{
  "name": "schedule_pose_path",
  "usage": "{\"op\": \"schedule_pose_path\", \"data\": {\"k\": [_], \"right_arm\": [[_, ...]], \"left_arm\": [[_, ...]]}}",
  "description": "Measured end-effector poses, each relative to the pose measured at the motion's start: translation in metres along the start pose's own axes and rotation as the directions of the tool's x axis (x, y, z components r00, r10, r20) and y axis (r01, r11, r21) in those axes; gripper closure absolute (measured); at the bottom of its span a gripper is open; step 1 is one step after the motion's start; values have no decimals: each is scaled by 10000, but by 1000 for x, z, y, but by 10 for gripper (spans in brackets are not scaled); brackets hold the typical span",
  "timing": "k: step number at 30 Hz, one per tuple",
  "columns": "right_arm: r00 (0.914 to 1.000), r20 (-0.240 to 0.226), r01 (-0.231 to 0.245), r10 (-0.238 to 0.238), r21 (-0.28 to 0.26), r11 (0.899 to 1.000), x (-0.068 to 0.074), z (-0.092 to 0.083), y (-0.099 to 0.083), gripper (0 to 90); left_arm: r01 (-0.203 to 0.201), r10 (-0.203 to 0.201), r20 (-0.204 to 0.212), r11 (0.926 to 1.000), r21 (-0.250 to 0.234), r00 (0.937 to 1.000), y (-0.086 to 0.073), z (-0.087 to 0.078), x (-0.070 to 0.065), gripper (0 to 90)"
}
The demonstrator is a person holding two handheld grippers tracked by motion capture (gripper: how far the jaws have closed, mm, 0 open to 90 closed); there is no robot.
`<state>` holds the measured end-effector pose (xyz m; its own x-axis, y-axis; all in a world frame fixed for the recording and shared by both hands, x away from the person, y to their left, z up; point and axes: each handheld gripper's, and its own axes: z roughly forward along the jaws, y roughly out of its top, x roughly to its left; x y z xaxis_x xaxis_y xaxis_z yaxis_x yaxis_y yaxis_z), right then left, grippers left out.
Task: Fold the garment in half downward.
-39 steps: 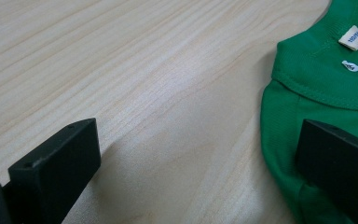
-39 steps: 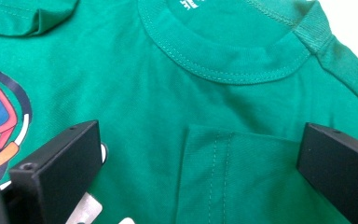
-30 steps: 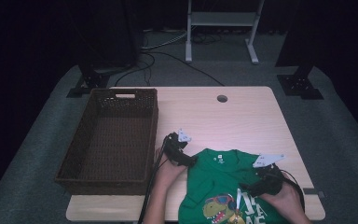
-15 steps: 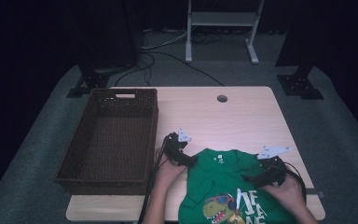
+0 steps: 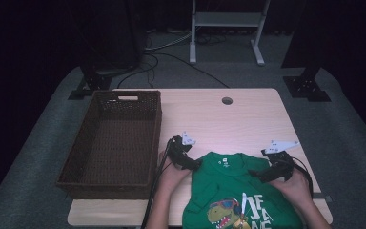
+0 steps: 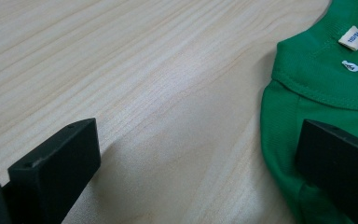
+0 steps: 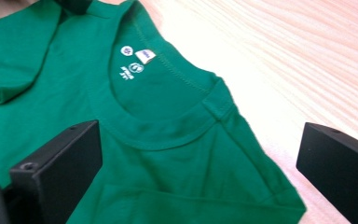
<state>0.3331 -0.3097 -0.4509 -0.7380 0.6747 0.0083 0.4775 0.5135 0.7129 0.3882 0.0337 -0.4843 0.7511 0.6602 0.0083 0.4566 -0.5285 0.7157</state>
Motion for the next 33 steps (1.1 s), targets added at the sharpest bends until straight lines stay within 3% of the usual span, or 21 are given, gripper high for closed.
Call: {"op": "schedule_pose_path", "data": {"k": [11, 19, 27, 33], "right_arm": [[9996, 286, -67, 68, -13, 10000, -23, 6, 2, 62], [9995, 37, -312, 312, -59, 9995, -42, 9, -1, 184], [9985, 17, -549, 549, 22, 9985, -53, 11, -11, 267], [9978, 67, -654, 653, 187, 9977, -59, 11, -19, 380]], "left_arm": [[1, -1, -1, 10000, -2, 10000, 0, 0, 0, 0], [2, -2, -2, 10000, -4, 10000, 0, 0, 0, 0], [-3, 3, -2, 10000, 1, 10000, 0, 0, 0, 0], [-5, 5, -7, 10000, 1, 10000, 0, 0, 0, 0]]}}
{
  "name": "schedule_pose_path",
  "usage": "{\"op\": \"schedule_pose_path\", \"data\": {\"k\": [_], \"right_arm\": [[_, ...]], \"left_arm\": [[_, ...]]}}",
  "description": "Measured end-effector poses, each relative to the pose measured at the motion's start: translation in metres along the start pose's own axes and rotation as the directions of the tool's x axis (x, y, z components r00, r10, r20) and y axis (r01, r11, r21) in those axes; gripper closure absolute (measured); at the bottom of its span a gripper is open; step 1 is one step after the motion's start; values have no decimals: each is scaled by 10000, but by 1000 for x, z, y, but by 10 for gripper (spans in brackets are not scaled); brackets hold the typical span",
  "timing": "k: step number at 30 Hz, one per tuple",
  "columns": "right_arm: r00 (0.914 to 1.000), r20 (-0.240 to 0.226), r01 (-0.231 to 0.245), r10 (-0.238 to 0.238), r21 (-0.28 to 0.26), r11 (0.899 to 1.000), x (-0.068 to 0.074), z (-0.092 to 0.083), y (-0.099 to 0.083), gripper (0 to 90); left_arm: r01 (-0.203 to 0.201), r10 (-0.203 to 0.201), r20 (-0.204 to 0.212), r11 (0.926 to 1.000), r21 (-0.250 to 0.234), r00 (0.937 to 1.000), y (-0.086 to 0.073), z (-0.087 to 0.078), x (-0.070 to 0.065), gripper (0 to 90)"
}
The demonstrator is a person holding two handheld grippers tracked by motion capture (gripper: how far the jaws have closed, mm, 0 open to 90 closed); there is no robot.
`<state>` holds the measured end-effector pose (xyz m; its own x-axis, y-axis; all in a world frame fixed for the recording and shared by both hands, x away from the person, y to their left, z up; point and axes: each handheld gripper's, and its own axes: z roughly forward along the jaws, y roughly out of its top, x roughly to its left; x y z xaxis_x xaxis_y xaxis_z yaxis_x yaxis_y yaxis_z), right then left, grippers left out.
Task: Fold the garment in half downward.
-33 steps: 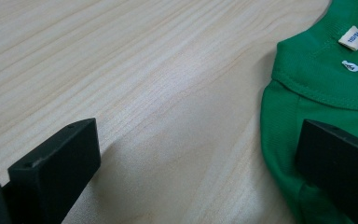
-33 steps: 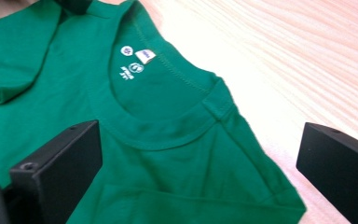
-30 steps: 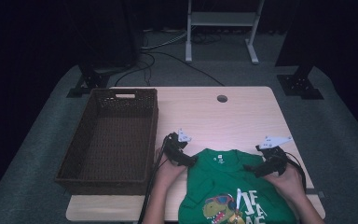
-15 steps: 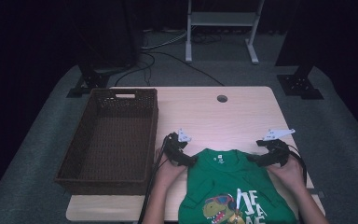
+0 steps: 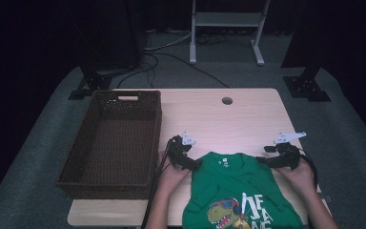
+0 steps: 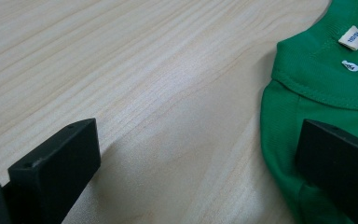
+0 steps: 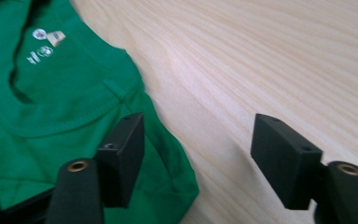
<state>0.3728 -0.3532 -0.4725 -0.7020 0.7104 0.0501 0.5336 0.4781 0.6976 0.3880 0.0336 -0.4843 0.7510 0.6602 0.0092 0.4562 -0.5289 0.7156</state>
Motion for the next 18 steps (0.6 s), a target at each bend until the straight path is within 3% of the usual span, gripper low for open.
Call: {"op": "schedule_pose_path", "data": {"k": [7, 11, 18], "right_arm": [[9994, 72, 331, -332, 11, 9995, 2, -3, -6, 550], [9987, -130, 492, -494, -112, 9987, 5, -4, -8, 676], [9974, -530, 479, -485, -134, 9988, 6, -4, -9, 845]], "left_arm": [[-11, 11, 0, 10000, -2, 10000, 0, 0, 0, 0], [-19, 19, 19, 9999, -155, 10000, -1, -2, -1, 12], [-551, 621, 813, 9948, -854, 9948, -8, -12, -15, 562]]}}
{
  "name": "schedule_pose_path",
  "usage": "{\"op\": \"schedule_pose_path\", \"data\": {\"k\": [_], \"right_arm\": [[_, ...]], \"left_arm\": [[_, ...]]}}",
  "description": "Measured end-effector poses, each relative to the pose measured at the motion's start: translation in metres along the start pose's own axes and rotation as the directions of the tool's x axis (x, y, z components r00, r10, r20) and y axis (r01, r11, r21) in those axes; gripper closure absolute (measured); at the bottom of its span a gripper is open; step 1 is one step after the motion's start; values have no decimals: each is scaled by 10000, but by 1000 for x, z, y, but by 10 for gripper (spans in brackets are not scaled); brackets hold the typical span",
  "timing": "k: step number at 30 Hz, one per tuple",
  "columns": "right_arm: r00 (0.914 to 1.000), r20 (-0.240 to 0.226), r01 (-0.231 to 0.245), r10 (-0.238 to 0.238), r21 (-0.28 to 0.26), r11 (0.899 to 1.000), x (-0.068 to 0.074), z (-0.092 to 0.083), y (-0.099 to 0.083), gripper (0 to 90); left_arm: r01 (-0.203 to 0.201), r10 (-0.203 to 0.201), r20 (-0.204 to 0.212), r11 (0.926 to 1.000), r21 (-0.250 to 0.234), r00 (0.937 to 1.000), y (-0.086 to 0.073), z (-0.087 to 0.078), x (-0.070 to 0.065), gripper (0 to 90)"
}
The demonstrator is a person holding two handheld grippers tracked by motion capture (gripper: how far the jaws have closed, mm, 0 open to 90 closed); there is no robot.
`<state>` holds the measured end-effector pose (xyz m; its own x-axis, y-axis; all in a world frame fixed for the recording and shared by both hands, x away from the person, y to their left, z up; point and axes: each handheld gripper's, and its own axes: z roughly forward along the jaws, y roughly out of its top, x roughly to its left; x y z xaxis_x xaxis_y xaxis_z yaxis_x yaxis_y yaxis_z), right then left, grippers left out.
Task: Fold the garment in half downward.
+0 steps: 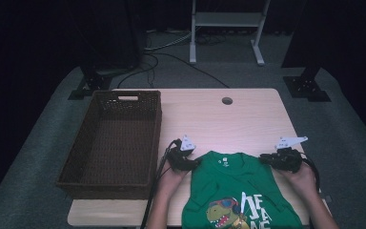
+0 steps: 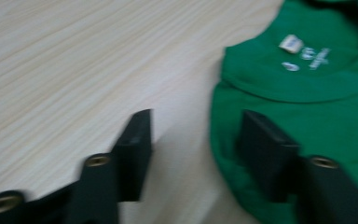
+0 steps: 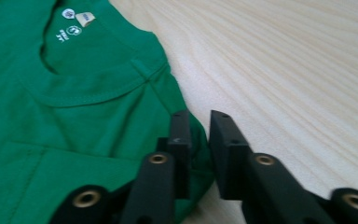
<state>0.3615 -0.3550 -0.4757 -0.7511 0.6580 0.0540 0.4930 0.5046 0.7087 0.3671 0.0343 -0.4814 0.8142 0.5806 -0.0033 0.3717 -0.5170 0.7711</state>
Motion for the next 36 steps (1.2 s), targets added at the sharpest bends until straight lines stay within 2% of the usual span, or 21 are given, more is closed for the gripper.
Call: {"op": "schedule_pose_path", "data": {"k": [2, 3, 5, 6, 10, 14, 19, 23, 28, 32, 36], "right_arm": [[10000, -86, -44, 44, 21, 10000, 0, 0, 0, 871], [9999, -91, -76, 76, 48, 10000, 0, 0, 1, 873], [9999, -79, -88, 89, 71, 9999, 0, 0, 1, 876], [9999, -82, -116, 117, 71, 9999, 0, 1, 1, 877], [9999, 20, -160, 160, 104, 9998, 0, 2, 3, 879], [9989, 111, -451, 448, 200, 9988, -6, 6, 9, 878], [9974, 340, -651, 642, 270, 9975, -17, 14, 20, 880], [9949, 469, -898, 891, 129, 9959, -27, 21, 27, 882], [9910, 640, -1179, 1178, -24, 9930, -37, 30, 35, 883], [9858, 807, -1468, 1472, -106, 9891, -44, 37, 42, 883], [9807, 678, -1832, 1835, -104, 9830, -49, 38, 45, 888]], "left_arm": [[16, -15, 348, 10000, -41, 9994, 0, 0, -2, 718], [198, -196, 486, 9998, -38, 9986, 0, 0, -2, 788], [601, -599, 692, 9982, -8, 9958, -1, 0, 0, 869], [779, -777, 708, 9970, -11, 9945, -1, 0, 0, 875], [1087, -1083, 693, 9941, -15, 9917, 0, 1, 2, 878], [1346, -1341, 552, 9909, -48, 9894, 3, 5, 9, 877], [1664, -1659, 396, 9860, -91, 9853, 9, 11, 22, 876], [1880, -1879, 185, 9822, -18, 9820, 15, 17, 34, 877], [1978, -1977, -125, 9802, 100, 9802, 24, 25, 46, 877], [2358, -2358, -339, 9718, -30, 9712, 27, 29, 56, 877], [2660, -2662, -235, 9639, -97, 9636, 29, 27, 59, 881]]}}
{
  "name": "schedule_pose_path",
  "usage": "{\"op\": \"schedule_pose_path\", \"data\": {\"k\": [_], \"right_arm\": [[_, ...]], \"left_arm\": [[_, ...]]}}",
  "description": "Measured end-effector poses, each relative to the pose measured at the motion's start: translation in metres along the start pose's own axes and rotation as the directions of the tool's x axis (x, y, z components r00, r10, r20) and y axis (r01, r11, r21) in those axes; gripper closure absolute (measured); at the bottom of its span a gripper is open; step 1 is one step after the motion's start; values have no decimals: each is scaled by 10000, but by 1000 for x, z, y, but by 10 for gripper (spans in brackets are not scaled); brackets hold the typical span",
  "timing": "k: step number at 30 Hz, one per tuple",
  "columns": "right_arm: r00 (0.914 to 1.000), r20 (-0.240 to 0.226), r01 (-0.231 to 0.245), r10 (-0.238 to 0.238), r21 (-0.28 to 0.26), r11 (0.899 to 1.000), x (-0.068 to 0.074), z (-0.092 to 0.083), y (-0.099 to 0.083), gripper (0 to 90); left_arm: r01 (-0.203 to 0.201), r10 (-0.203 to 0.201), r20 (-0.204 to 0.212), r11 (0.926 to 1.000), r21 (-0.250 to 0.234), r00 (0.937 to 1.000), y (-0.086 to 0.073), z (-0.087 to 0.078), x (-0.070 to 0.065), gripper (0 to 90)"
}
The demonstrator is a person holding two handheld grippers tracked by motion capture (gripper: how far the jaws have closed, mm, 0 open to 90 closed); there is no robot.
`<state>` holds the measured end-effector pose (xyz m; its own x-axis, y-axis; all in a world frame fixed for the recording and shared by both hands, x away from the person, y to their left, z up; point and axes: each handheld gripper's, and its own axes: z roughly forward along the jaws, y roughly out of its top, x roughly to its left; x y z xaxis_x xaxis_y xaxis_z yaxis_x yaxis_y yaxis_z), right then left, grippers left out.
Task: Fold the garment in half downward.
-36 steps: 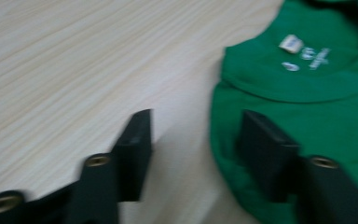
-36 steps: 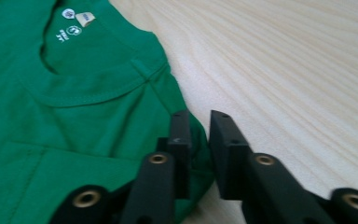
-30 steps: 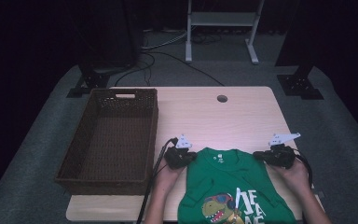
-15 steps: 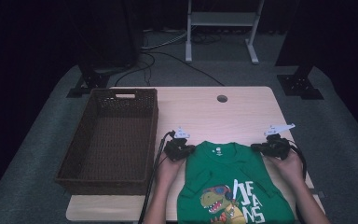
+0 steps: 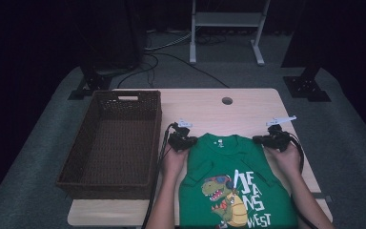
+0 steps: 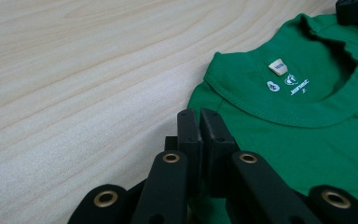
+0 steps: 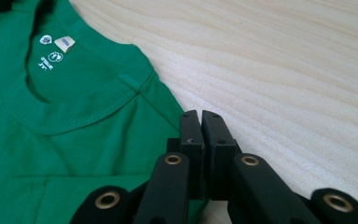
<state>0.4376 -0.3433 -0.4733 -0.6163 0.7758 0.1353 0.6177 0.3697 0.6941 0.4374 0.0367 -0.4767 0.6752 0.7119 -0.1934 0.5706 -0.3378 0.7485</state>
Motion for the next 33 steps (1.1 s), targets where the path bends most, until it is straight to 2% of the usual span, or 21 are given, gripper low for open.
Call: {"op": "schedule_pose_path", "data": {"k": [3, 5, 9, 15, 19, 22, 25, 28, 30, 33], "right_arm": [[9996, -212, -175, 167, -369, 9992, 1, -12, 1, 889], [9995, -312, -80, 64, -526, 9986, 6, -24, 2, 889], [9986, -353, 373, -393, -565, 9977, 20, -46, 1, 889], [9955, -555, 735, -771, -653, 9952, 43, -72, -18, 889], [9919, -611, 1104, -1117, -239, 9936, 59, -79, -31, 888], [9901, -611, 1273, -1263, 122, 9918, 67, -79, -43, 888], [9910, -849, 1067, -1039, 289, 9939, 69, -78, -54, 888], [9920, -821, 1014, -960, 647, 9927, 69, -73, -63, 888], [9924, -784, 1011, -945, 858, 9912, 68, -68, -68, 888], [9933, -830, 860, -799, 729, 9936, 66, -66, -69, 887]], "left_arm": [[255, -238, 290, 9977, -621, 9993, 2, -17, -3, 881], [177, -137, 446, 9958, -893, 9989, 4, -29, -10, 881], [-138, 194, 536, 9946, -1026, 9984, 4, -52, -29, 880], [-464, 510, 517, 9952, -866, 9974, -15, -74, -55, 879], [-456, 485, 627, 9979, -464, 9969, -31, -79, -68, 879], [-385, 402, 604, 9988, -288, 9974, -46, -80, -72, 879], [-166, 165, 863, 9999, -5, 9961, -59, -75, -75, 879], [-217, 188, 729, 9990, 387, 9972, -69, -67, -79, 879], [-55, 33, 696, 9995, 310, 9976, -73, -63, -78, 879], [0, -17, 593, 9996, 289, 9982, -72, -61, -77, 879]]}}
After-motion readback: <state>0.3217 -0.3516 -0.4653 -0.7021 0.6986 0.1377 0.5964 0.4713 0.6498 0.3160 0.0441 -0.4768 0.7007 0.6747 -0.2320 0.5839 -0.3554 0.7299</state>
